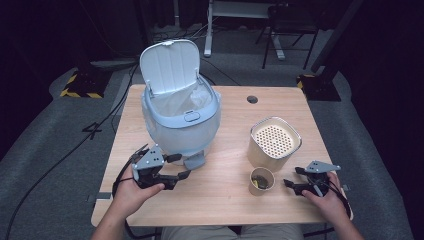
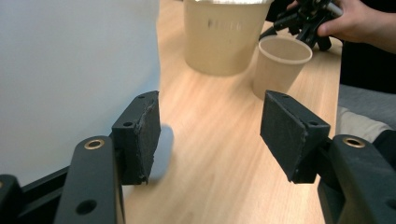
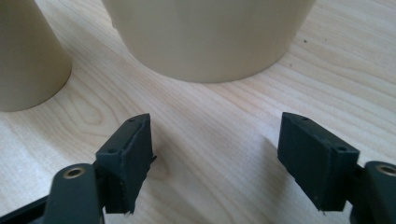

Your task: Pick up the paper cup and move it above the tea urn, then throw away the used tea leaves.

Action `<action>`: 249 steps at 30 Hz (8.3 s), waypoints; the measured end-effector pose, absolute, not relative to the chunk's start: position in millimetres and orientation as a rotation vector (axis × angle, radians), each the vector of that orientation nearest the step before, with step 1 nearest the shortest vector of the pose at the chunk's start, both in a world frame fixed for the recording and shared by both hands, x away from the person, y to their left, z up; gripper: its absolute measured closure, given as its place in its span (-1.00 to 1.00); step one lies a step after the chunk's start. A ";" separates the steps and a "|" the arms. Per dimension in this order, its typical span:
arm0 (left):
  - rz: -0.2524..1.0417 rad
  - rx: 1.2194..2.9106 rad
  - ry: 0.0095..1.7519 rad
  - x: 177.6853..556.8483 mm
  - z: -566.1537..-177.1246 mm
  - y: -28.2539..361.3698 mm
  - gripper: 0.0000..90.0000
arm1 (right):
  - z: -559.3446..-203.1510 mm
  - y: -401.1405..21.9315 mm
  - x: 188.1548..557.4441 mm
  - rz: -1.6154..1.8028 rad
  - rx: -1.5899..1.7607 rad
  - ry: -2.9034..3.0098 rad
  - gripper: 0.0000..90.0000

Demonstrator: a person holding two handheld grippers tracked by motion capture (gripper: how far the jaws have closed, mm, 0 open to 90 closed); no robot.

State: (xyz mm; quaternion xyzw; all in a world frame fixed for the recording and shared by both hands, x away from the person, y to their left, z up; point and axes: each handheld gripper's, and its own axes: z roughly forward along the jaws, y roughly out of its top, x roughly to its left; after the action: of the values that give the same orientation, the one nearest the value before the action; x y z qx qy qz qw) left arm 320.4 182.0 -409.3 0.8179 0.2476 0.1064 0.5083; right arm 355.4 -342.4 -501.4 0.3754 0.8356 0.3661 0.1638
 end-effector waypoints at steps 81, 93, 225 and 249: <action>0.313 2.247 0.848 325.4 -503.9 176.1 -0.64 | -494.8 -249.7 335.8 1.414 0.788 2.496 -0.37; 0.312 2.250 0.845 326.0 -503.8 176.1 -0.65 | -464.9 -260.2 330.8 1.439 0.696 2.529 -0.36; 0.313 2.248 0.850 325.5 -503.9 176.0 -0.66 | -372.5 -248.7 411.9 -0.666 -0.685 1.252 -0.33; 0.315 2.249 0.850 325.5 -503.8 176.1 -0.66 | -361.0 -245.4 410.3 -0.688 -0.688 1.194 -0.34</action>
State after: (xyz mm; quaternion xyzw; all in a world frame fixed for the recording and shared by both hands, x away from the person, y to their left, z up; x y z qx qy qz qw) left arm 325.5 176.1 -503.8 0.8685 0.3283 0.1216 0.3509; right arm 410.3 -245.4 -361.0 -0.3109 0.5397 -0.3110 0.7178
